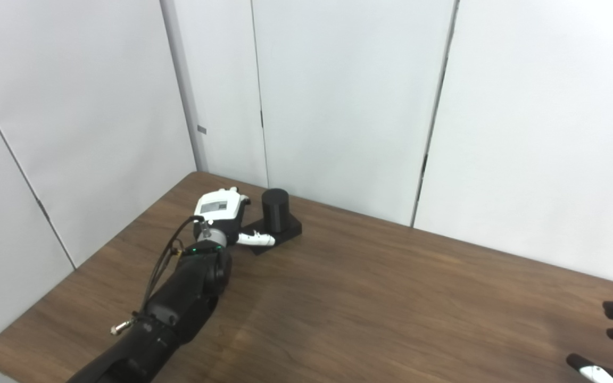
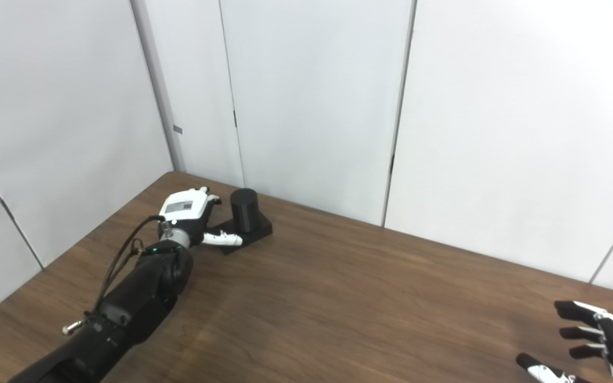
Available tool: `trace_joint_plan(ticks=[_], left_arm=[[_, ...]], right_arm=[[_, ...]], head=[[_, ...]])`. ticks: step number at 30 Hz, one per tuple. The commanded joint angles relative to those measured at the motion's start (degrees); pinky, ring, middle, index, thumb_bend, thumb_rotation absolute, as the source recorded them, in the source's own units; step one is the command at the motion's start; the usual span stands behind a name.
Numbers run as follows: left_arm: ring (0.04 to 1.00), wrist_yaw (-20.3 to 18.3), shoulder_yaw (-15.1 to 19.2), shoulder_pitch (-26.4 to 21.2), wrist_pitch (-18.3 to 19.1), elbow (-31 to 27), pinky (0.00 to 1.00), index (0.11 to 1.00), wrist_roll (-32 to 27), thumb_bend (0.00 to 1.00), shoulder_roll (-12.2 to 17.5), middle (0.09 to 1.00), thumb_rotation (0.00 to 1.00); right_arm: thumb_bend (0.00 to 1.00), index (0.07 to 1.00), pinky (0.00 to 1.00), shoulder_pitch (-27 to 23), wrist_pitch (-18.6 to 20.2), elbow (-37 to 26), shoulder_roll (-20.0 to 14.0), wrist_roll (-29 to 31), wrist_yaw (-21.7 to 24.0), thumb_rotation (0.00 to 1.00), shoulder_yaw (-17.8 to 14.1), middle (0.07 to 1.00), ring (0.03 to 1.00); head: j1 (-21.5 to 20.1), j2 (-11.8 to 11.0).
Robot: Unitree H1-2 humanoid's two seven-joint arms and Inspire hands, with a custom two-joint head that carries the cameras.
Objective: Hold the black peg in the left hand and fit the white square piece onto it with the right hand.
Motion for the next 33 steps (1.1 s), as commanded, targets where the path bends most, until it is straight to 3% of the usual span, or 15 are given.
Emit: trace_joint_plan(ticks=[1, 23, 29, 31, 33], left_arm=[[1.0, 1.38, -0.06, -3.62, -0.29, 0.41, 0.97, 0.862, -0.41, 1.0, 0.66, 1.0, 0.7], [1.0, 1.94, -5.43, -6.24, -0.74, 7.97, 0.98, 0.848, -1.25, 1.0, 1.11, 1.0, 0.65], [1.0, 1.69, -5.85, -5.14, -1.7, 7.11, 0.96, 0.736, -2.47, 0.92, 1.51, 0.993, 0.58], [0.979, 1.36, -5.72, -4.7, -2.6, 6.59, 0.92, 0.669, -3.09, 0.88, 1.78, 0.949, 0.54], [0.9, -0.9, -5.46, -4.36, -3.05, 5.86, 0.8, 0.62, -4.58, 0.81, 2.12, 0.847, 0.47]], right_arm=[[0.61, 0.678, 0.51, -1.17, -0.38, -2.37, -0.39, -0.33, 0.09, 0.0, -0.05, 0.705, 0.627], [0.6, 0.67, 0.49, -0.61, -0.37, -3.31, -0.34, 0.64, -0.06, 0.0, -0.39, 0.704, 0.621], [0.58, 0.678, 0.49, -0.46, 0.44, -3.79, -0.4, 0.63, 0.14, 0.0, -0.51, 0.712, 0.623], [0.58, 0.676, 0.49, -0.4, -0.39, -3.53, -0.45, 0.9, -0.09, 0.0, -0.6, 0.707, 0.621], [0.58, 0.674, 0.5, -0.35, -1.1, -3.09, -0.59, 1.47, -0.12, 0.0, -0.73, 0.708, 0.625]], head=[[-0.15, 0.08], [-0.93, 1.09], [-0.65, 1.37], [-0.62, 1.53], [-0.72, 1.58]])
